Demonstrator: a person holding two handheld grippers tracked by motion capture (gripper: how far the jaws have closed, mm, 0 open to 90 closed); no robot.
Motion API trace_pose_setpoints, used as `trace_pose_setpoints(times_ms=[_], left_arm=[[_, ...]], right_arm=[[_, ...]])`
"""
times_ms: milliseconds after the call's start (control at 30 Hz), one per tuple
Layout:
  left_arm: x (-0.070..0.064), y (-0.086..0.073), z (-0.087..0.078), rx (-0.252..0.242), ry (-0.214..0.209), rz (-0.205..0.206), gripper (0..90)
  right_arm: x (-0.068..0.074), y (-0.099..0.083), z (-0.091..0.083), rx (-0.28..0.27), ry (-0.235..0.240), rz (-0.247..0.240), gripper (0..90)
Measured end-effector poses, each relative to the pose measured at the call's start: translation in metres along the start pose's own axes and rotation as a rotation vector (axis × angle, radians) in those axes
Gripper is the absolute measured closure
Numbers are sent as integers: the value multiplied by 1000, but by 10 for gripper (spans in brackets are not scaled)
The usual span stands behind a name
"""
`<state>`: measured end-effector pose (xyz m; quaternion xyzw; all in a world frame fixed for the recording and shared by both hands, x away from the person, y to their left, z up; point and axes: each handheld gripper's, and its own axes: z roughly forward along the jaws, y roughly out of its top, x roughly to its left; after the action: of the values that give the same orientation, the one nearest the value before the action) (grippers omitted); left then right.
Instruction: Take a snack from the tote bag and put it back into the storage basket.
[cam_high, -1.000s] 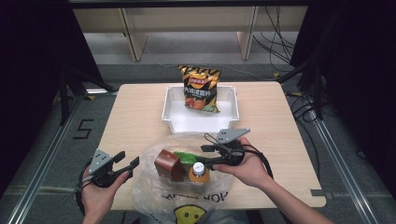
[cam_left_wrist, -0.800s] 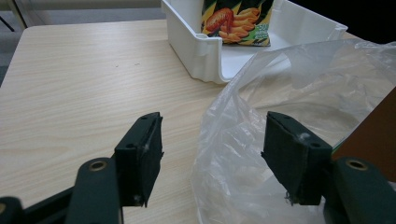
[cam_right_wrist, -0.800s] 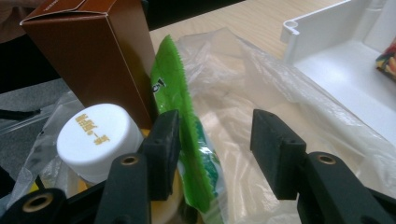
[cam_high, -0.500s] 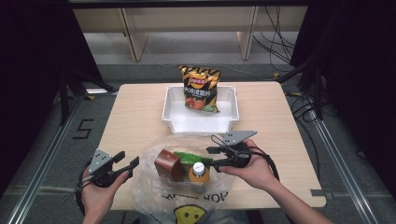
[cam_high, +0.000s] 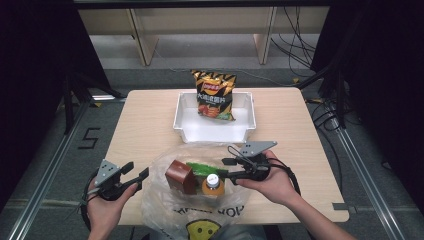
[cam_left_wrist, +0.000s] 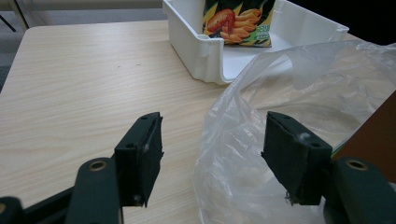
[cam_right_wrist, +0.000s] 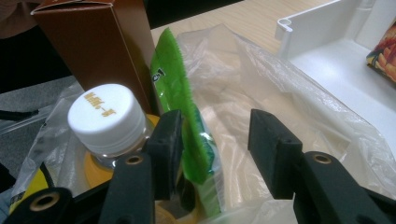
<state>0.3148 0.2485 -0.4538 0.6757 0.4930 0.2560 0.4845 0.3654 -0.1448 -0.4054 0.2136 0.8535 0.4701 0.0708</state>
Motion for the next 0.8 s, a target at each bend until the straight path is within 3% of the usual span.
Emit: trace_pose_setpoints(times_ms=[133,200,367,467,533,733,800], left_arm=[[0,0,0,2,1,4,371],[0,0,-1,1,1,5,371],[0,1,-1,-1,2,2,371],[0,1,-1,0,3,2,371],[0,1,-1,-1,2,2,371],[0,1,-1,-2,2,5,370],[0,1,-1,-2,2,6,371]], right_arm=[[3,-1,0,19,-3,18,551],[2,-2,1,19,5,-11,553],[2,-4,1,38,1,9,575],[-2,-6,4,42,2,-22,592],[-1,-8,5,44,-2,-9,600],[-2,-9,12,31,-5,-32,642],[0,-10,11,50,-7,-17,659]])
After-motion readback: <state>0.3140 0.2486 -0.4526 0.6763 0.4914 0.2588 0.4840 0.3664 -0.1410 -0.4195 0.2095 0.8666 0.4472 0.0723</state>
